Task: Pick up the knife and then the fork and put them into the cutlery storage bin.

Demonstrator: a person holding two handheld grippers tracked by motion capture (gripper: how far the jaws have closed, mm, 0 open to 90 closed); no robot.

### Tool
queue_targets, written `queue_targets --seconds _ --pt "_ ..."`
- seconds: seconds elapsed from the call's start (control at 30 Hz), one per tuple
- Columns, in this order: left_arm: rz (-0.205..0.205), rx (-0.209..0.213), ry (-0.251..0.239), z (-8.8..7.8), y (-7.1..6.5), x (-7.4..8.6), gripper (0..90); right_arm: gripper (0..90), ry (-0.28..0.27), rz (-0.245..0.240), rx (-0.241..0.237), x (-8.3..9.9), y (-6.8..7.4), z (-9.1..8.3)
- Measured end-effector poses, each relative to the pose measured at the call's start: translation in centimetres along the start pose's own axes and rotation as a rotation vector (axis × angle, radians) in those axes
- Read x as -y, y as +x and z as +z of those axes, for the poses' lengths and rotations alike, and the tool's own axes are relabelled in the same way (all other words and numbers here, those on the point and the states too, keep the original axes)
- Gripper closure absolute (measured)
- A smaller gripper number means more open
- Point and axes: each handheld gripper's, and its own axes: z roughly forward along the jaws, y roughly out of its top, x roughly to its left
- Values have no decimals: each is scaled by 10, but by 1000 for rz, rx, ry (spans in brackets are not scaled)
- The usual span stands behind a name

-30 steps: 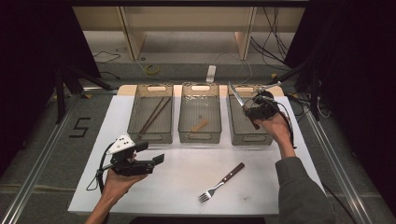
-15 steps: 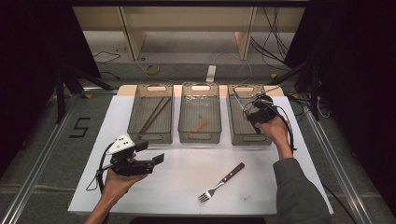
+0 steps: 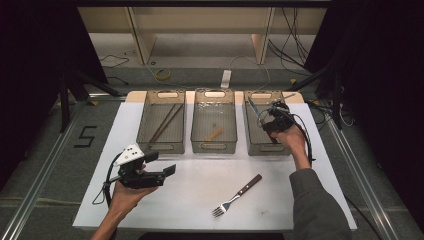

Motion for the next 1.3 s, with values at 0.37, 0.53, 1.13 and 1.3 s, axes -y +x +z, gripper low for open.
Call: queue_targets --seconds 0.37,0.53,1.13,1.3 --pt "2 1 1 0 0 0 167 612 -44 -55 -51 -2 5 -9" --pt "2 1 0 -1 0 0 168 542 -98 -100 -79 1 15 -24" --pt "5 -4 -1 0 0 0 167 377 -231 -208 -224 48 69 -65" --pt "6 -4 -1 0 0 0 166 372 -208 -238 -245 62 81 -59"
